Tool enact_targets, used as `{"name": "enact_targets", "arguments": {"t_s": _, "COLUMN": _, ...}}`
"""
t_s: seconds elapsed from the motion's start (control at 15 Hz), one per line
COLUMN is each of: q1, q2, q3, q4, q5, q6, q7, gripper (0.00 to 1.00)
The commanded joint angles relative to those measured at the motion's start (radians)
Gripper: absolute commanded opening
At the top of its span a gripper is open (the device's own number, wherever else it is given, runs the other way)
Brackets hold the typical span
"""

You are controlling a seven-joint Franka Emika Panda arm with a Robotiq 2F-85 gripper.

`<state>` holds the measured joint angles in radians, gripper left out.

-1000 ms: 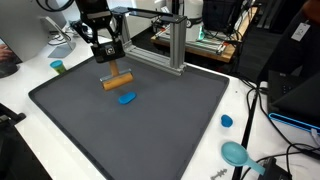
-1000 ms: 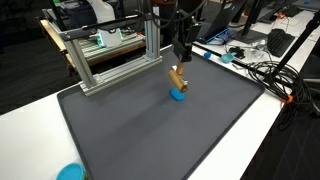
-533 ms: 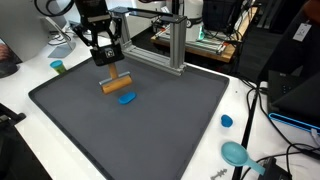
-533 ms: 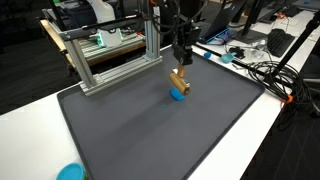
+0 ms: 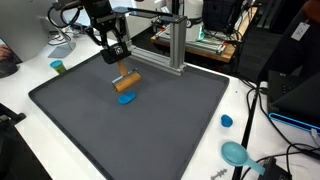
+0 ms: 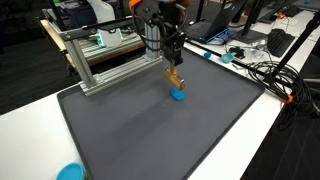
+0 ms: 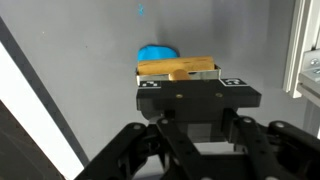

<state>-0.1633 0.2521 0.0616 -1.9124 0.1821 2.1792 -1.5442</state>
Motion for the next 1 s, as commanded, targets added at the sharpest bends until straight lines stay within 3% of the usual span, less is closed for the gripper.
{"name": "enact_targets", "arguments": {"t_s": 0.0, "q1": 0.02, "q2": 0.002, "q3": -0.016, "q4": 0.004, "q5": -0.011, "q6": -0.007, "q7": -0.001, "gripper": 0.22}}
{"name": "enact_targets", "arguments": {"t_s": 0.33, "q1": 0.049, "q2": 0.055, "q3": -0.015, "q4": 0.029, "q5": -0.058, "q6": -0.011, "q7": 0.037, "gripper": 0.22}}
{"name": "enact_targets", "arguments": {"t_s": 0.93, "q1": 0.06, "q2": 0.145, "q3": -0.028, "q4": 0.208, "q5": -0.148, "q6": -0.105, "q7": 0.098, "gripper": 0.22}}
